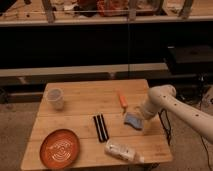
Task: Place the white sponge in the ceramic bowl
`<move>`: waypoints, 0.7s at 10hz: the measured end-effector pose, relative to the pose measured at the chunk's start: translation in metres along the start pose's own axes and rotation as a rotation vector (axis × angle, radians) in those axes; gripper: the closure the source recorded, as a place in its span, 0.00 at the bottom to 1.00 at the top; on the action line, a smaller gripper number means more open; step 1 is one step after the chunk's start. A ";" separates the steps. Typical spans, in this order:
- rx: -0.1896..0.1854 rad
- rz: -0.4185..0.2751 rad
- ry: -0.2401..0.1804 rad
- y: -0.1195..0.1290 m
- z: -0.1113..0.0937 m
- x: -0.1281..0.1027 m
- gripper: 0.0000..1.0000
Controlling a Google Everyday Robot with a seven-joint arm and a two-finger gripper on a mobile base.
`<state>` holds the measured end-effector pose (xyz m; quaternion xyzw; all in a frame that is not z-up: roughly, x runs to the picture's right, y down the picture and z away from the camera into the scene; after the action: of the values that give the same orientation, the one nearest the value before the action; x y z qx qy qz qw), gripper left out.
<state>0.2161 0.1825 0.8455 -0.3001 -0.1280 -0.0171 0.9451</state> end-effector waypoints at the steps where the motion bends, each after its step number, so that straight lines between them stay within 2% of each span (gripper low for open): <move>1: 0.010 0.021 0.003 0.001 0.004 -0.003 0.20; 3: 0.020 0.051 0.007 0.001 0.015 -0.006 0.24; 6: 0.013 0.095 0.019 -0.001 0.028 -0.005 0.55; 7: 0.014 0.102 0.017 -0.002 0.029 -0.004 0.63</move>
<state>0.2052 0.1976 0.8682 -0.2994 -0.1048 0.0296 0.9479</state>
